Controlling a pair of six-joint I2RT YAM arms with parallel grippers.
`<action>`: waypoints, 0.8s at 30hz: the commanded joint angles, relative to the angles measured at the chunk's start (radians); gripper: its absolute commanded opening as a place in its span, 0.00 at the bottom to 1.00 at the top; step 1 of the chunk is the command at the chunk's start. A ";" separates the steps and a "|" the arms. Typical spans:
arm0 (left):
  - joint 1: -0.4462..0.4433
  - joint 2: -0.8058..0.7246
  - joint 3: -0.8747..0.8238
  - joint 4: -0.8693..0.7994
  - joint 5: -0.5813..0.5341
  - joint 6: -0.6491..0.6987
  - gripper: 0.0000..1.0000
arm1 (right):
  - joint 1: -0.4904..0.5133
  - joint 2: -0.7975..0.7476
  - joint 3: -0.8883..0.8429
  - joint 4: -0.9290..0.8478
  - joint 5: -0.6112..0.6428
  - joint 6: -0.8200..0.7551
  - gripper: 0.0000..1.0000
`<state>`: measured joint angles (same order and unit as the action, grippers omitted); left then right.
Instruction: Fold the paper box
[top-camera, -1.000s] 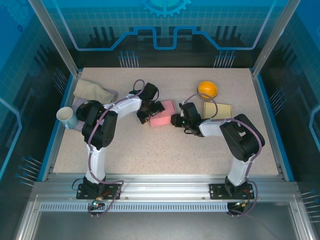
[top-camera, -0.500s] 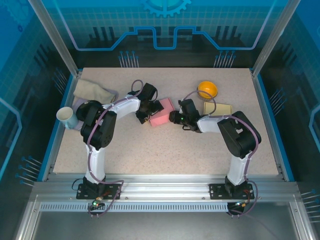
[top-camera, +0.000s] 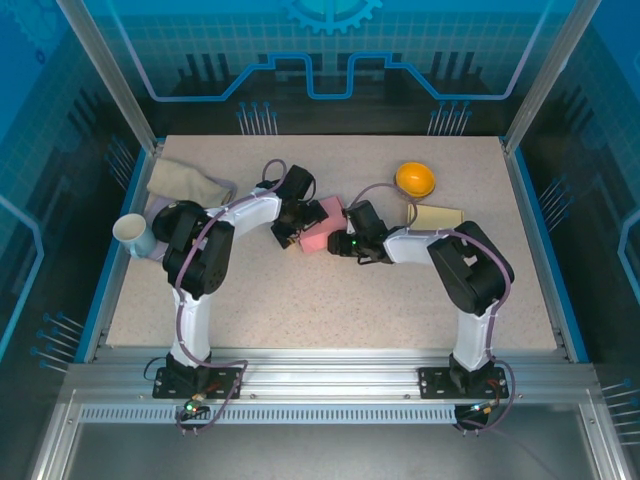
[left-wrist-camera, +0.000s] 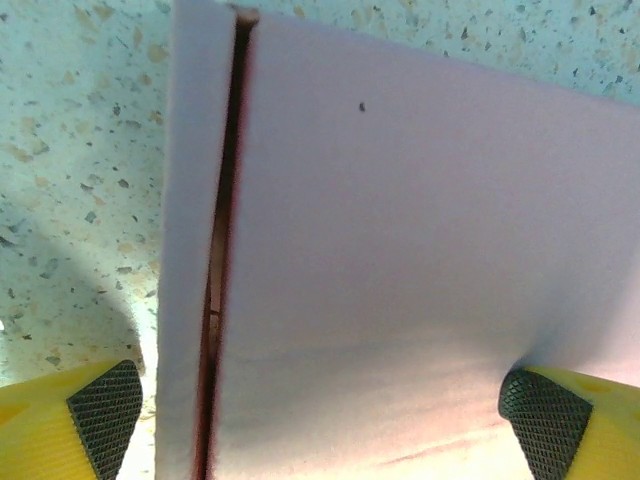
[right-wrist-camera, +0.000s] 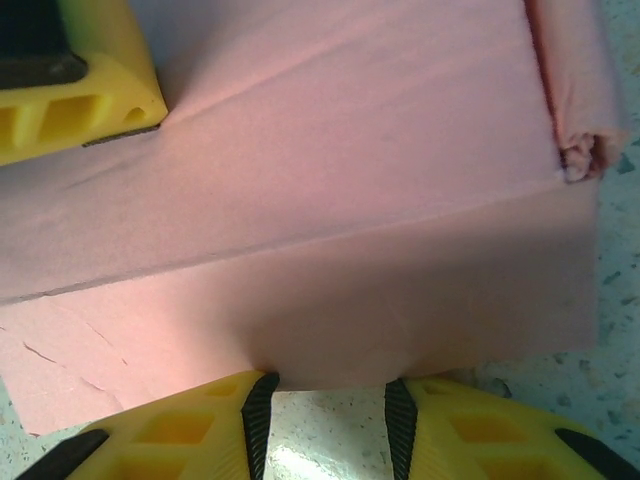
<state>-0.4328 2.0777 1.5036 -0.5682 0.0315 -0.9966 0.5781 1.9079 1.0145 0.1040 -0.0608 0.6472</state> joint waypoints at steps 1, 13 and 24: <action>-0.029 0.101 -0.031 -0.129 0.058 -0.020 0.99 | 0.051 0.011 -0.008 0.012 -0.096 0.037 0.38; -0.029 0.112 -0.043 -0.110 0.067 -0.050 0.98 | 0.092 -0.041 -0.031 0.120 -0.156 0.138 0.33; -0.018 0.115 -0.049 -0.122 0.046 -0.034 0.97 | 0.092 -0.140 -0.071 0.094 -0.125 0.142 0.31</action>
<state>-0.4347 2.0949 1.5116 -0.5396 0.0845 -1.0420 0.6670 1.7905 0.9546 0.2001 -0.1917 0.7860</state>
